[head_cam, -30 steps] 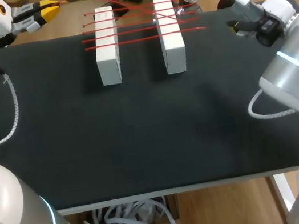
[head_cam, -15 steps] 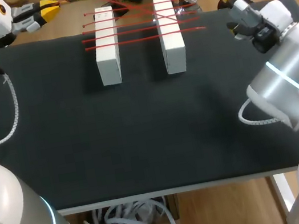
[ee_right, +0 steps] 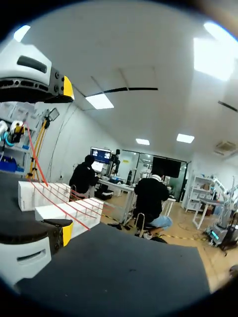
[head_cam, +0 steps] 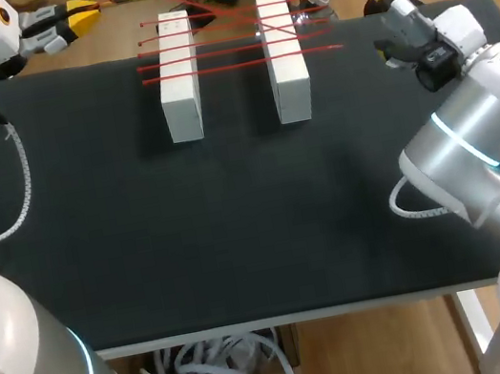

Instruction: Grab the tape and strap the tape.

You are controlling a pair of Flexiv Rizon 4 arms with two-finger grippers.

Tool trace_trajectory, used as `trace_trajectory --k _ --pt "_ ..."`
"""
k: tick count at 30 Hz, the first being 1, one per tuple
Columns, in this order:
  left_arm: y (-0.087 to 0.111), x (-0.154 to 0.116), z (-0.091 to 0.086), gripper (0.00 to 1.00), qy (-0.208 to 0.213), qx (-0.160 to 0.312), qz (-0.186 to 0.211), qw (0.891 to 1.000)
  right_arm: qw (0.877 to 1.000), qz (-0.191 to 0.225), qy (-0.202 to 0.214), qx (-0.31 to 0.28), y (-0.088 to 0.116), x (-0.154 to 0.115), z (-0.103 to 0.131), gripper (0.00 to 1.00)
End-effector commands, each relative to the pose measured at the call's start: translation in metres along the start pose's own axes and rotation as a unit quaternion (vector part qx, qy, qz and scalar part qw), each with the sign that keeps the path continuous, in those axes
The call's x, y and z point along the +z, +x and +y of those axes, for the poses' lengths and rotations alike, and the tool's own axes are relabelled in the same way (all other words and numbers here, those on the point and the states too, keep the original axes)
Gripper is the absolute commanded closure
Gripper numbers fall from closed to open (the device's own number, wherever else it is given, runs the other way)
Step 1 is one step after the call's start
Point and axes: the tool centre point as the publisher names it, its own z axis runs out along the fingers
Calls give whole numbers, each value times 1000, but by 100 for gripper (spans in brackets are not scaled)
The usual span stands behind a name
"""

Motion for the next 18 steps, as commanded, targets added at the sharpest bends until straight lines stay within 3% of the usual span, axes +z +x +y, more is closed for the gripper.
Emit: trace_trajectory --k 1,7,18 --pt "0 0 0 100 0 1 0 1000 992 23 -77 99 -2 -2 -6 0" --pt "0 0 0 100 0 1 0 1000 979 5 -97 180 4 0 -12 0" --pt "0 0 0 100 0 1 0 1000 950 -11 -146 275 19 1 -32 0"
